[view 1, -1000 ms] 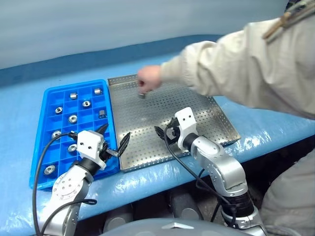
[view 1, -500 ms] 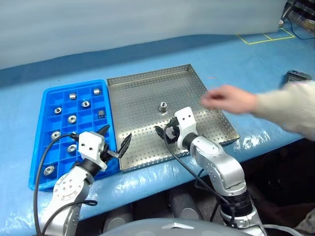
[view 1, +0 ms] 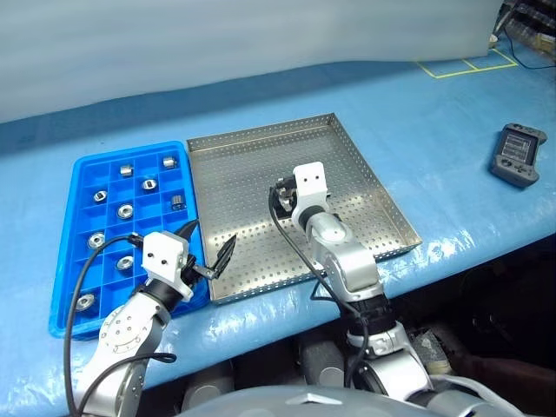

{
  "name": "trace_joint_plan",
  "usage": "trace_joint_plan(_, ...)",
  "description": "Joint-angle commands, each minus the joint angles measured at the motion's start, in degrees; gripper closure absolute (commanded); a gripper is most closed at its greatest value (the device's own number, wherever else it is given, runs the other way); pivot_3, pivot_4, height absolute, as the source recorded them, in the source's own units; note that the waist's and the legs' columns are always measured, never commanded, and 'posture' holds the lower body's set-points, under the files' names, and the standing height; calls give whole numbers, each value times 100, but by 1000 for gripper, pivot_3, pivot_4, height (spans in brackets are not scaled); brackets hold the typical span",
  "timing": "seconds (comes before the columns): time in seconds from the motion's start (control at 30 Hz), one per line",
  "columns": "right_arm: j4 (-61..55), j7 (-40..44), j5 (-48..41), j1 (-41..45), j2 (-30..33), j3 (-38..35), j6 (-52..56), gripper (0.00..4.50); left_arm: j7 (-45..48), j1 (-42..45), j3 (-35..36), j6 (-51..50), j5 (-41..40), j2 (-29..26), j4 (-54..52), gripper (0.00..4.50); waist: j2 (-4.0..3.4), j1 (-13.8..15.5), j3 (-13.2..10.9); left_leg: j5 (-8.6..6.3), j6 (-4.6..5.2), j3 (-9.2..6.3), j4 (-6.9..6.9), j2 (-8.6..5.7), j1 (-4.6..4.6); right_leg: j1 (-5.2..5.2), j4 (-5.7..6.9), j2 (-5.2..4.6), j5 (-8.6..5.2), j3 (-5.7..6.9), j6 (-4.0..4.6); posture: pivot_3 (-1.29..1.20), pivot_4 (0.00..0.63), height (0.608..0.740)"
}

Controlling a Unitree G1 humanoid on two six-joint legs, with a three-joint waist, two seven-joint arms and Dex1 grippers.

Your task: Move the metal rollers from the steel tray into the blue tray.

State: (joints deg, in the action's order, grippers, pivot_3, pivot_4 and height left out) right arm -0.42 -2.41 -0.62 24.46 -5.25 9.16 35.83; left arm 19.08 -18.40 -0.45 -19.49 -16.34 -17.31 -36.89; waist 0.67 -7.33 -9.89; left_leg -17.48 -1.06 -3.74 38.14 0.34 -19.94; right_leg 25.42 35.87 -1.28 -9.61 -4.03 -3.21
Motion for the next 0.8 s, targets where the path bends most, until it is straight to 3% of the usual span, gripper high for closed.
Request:
trace_joint_plan(0.03, 326, -291, 72, 318, -166, -228, -351, 31, -12, 11, 15, 117, 34, 8, -115, 0, 0, 9, 0, 0, 0, -1, 0, 0, 0, 0, 0, 0, 1, 1, -2, -68, 150, 740)
trace_joint_plan(0.43, 1785, -336, 13, 852, -381, -512, -679, 31, -62, -64, 29, 184, 44, 44, -140, 0, -1, 26, 0, -1, 1, -3, -5, 1, 0, 0, -1, 1, 15, 3, -18, -48, 150, 740)
trace_joint_plan(0.73, 1894, -78, 5, 750, -392, -378, -669, 2817, -197, -132, 57, 134, 99, 72, -204, 0, -1, 33, 1, 0, 1, -3, -5, 1, 3, -1, 1, 2, 15, 3, -19, -19, 150, 740)
trace_joint_plan(0.8, 1878, -28, 40, 712, -369, -339, -649, 2836, -253, -167, 53, 134, 107, 95, -226, 0, -1, 43, 1, -1, 1, -3, -5, 2, 3, -1, 1, 2, 15, 3, -19, -3, 150, 740)
